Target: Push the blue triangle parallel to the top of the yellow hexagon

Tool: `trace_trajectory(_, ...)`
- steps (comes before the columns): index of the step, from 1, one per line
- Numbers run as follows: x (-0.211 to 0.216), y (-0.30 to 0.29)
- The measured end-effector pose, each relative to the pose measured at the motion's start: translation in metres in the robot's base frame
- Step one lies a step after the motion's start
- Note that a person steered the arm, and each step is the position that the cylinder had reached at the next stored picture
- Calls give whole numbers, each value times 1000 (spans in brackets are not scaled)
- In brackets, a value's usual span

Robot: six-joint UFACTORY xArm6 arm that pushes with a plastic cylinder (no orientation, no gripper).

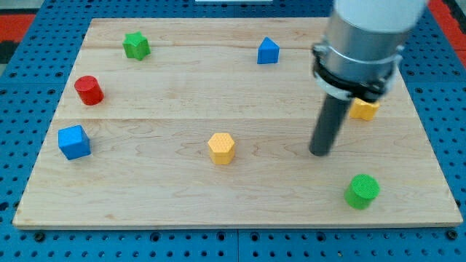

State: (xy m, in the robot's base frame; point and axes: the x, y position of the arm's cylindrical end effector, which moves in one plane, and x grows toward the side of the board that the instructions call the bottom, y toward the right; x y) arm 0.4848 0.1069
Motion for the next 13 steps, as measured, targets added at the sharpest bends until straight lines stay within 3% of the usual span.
trace_trajectory(2,-163,-7)
trace_trajectory(4,-219,-62)
trace_trajectory(5,-176,-42)
trace_trajectory(6,-134,15)
trace_trajectory(7,-135,89)
trace_trajectory(8,-185,93)
trace_trajectory(9,-184,94)
trace_trajectory(10,-153,94)
trace_trajectory(13,-137,93)
